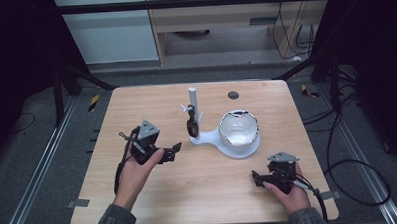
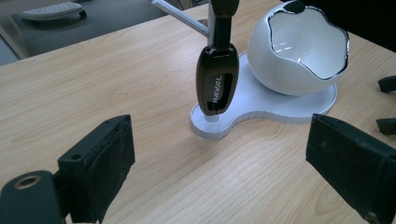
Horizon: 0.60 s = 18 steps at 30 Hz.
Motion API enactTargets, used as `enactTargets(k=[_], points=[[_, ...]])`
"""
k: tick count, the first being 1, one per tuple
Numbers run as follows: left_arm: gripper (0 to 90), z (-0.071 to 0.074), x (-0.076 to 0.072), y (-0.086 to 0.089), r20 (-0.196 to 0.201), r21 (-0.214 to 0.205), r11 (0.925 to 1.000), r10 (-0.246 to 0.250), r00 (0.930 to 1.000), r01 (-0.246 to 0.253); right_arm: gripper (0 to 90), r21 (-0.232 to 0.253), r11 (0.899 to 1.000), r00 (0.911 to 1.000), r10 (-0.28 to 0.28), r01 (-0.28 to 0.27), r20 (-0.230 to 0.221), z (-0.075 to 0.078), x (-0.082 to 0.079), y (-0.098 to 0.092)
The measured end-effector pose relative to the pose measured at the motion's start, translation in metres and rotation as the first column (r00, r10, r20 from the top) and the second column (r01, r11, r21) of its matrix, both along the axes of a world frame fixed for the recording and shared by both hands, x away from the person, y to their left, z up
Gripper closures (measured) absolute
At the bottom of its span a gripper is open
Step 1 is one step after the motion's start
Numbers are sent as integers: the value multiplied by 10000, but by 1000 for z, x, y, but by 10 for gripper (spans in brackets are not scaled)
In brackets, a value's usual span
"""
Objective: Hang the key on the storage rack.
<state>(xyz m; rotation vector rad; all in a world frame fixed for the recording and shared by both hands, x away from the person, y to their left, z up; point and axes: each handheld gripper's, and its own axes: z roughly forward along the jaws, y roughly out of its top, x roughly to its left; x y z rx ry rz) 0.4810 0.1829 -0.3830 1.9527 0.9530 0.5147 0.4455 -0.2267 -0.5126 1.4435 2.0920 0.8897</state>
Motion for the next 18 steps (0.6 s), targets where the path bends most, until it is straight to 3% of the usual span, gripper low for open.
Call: enactTargets(k=[5,6,8,12,18], points=[[74,-2,-9,14,191,95,9997,213,9996,-215,4,23,10000,10000,-2,2,12,0,0,0],[74,-6,-14,21,221,376,9989,267,9994,-275,4,25,10000,10000,-8,8,14,0,0,0],[74,-8,-16,24,224,393,9986,355,9991,-363,4,22,10000,10000,-6,6,14,0,0,0],[76,-14,-24,39,133,271,9980,563,9983,-566,4,15,10000,10000,-12,12,14,0,0,0],[75,-23,-29,64,-95,503,9939,985,9951,-979,4,17,10000,10000,-14,14,12,0,0,0]])
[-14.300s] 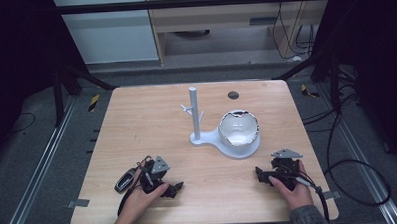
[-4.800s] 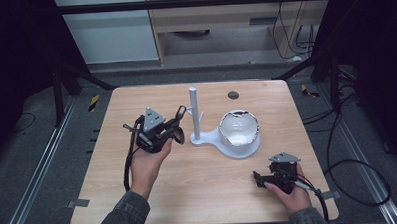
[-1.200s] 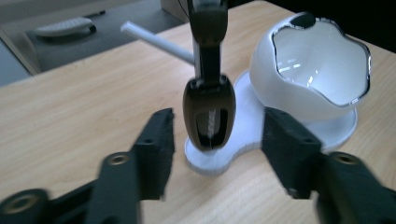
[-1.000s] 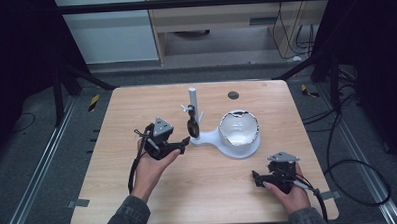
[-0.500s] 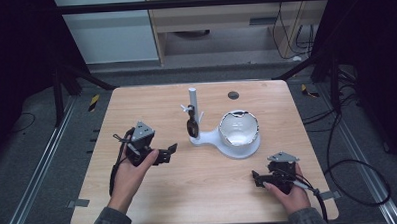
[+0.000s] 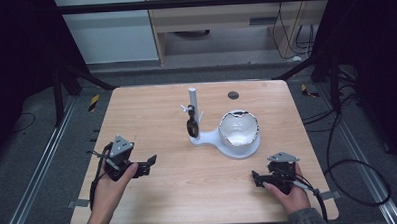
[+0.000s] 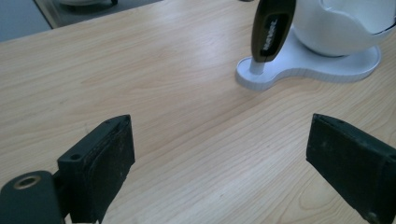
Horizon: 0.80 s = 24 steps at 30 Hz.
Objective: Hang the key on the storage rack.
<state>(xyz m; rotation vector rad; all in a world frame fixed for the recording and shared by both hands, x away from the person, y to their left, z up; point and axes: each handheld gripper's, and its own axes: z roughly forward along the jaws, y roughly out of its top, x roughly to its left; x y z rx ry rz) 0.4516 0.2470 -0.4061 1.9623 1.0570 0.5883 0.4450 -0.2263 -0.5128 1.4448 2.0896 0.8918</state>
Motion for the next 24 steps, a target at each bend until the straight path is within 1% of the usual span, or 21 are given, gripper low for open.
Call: enactTargets(k=[1,3,4,5,7,9,11,12,13,14,15,16,17,19,21,23,24], points=[[75,0,0,0,0,0,10000,0,10000,0,4,0,10000,10000,0,0,0,0,0,0],[75,-3,0,7,-139,136,9998,136,9998,-134,4,-3,10000,10000,3,-3,1,0,0,0],[75,-3,0,7,-139,136,9998,136,9998,-134,4,-3,10000,10000,3,-3,1,0,0,0],[74,-5,0,11,-247,267,9994,237,9994,-230,4,2,10000,10000,0,0,2,0,0,0],[74,-7,0,13,-315,346,9991,262,9992,-251,4,0,10000,10000,-1,1,3,0,0,0],[73,-11,1,16,-547,563,9979,345,9979,-314,4,0,10000,10000,-1,1,2,0,0,0],[73,-13,2,17,-570,630,9974,394,9976,-358,4,3,10000,10000,-7,7,1,0,0,0],[73,-17,3,20,-780,783,9962,446,9960,-384,4,1,10000,10000,-6,6,5,0,0,0],[72,-17,3,20,-780,783,9962,446,9960,-384,4,1,10000,10000,-6,6,5,0,0,0],[73,-22,4,22,-938,826,9956,512,9943,-434,4,1,10000,10000,-9,9,2,0,0,0],[72,-22,4,22,-938,826,9956,512,9943,-434,4,1,10000,10000,-9,9,2,0,0,0],[72,-24,5,24,-1051,855,9953,545,9930,-456,4,3,10000,10000,-11,11,2,0,0,0],[72,-28,6,26,-1247,919,9947,568,9906,-455,4,5,10000,10000,-20,20,0,0,0,0],[72,-33,6,28,-1471,976,9943,575,9875,-434,4,4,10000,10000,-33,33,-6,0,0,0],[72,-38,7,29,-1592,962,9942,623,9853,-473,4,24,10000,10000,-54,54,-18,0,-1,1],[71,-43,7,32,-1764,1082,9931,640,9822,-453,4,27,10000,10000,-55,55,-20,0,-1,1],[71,-43,7,32,-1764,1082,9931,640,9822,-453,4,20,10000,10000,-51,51,-18,0,-1,1]])
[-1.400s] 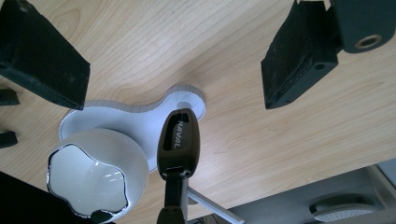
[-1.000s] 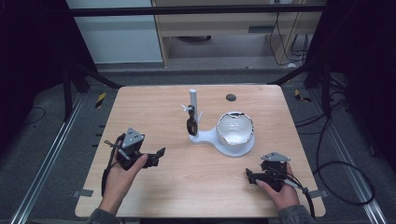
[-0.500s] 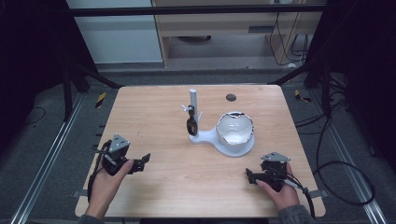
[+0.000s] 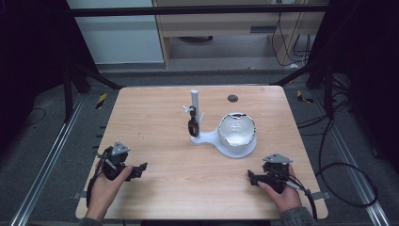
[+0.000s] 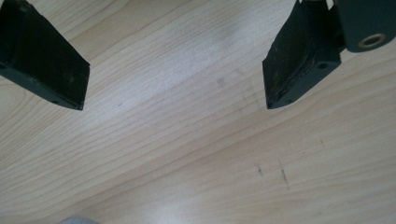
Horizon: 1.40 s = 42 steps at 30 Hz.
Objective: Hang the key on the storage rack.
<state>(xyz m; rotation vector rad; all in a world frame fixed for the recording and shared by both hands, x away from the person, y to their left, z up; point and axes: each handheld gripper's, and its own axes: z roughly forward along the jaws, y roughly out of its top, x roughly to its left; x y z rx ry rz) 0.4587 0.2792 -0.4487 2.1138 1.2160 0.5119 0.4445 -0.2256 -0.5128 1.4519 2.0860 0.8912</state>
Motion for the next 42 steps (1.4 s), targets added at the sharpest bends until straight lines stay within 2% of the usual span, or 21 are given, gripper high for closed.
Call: enactTargets(k=[7,13,17,23,33,42], points=[[70,-20,-1,9,-465,24,9997,259,9986,-259,4,8,10000,10000,-5,5,-1,0,0,0],[70,-30,0,12,-512,6,9992,402,9979,-403,4,-19,10000,10000,25,-25,12,0,0,0],[71,-36,2,13,-276,-53,9983,586,9979,-587,4,11,10000,10000,31,-31,-6,0,0,0],[68,-41,9,13,66,-359,9958,840,9964,-837,4,-4,10000,10000,32,-32,4,0,0,0],[65,-50,21,6,279,-524,9958,767,9967,-752,4,-5,10000,10000,33,-33,5,0,0,0],[62,-56,29,1,229,-552,9959,734,9970,-720,4,-17,10000,10000,28,-28,17,0,0,0]])
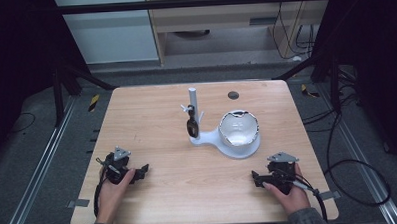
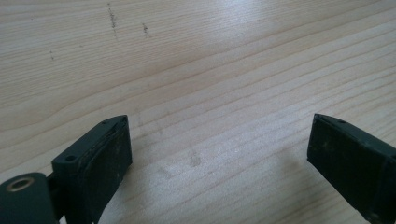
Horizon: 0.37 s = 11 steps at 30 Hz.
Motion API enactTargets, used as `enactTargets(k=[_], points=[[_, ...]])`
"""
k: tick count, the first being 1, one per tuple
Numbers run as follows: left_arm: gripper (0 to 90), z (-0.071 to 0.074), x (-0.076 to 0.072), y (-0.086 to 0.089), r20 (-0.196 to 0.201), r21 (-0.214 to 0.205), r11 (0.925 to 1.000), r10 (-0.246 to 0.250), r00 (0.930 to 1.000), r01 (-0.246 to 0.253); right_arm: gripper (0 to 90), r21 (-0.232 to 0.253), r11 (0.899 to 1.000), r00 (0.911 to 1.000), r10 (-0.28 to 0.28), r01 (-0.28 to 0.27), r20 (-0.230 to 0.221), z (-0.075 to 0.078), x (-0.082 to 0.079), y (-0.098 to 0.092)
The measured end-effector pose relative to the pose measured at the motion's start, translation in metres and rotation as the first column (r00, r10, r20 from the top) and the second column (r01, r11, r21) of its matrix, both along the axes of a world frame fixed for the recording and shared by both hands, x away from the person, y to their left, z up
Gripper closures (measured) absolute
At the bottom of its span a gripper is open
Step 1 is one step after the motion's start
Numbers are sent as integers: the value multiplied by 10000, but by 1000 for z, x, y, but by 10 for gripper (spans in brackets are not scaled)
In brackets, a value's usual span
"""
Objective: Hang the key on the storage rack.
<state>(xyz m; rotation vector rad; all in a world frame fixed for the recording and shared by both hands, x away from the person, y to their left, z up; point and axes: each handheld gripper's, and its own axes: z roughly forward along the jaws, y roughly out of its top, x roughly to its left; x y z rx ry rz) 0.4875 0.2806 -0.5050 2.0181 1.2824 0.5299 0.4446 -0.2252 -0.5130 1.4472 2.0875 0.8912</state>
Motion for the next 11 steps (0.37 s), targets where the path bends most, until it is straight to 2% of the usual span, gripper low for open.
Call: enactTargets(k=[4,6,11], points=[[44,-3,2,-4,68,451,9990,69,10000,-72,4,13,10000,10000,5,-5,-11,0,0,0],[12,-3,2,-4,21,478,9988,87,10000,-88,4,18,10000,10000,8,-7,-14,0,0,0],[0,-3,3,-4,-39,436,9989,180,9998,-179,4,37,10000,10000,35,-35,-23,0,0,1]])
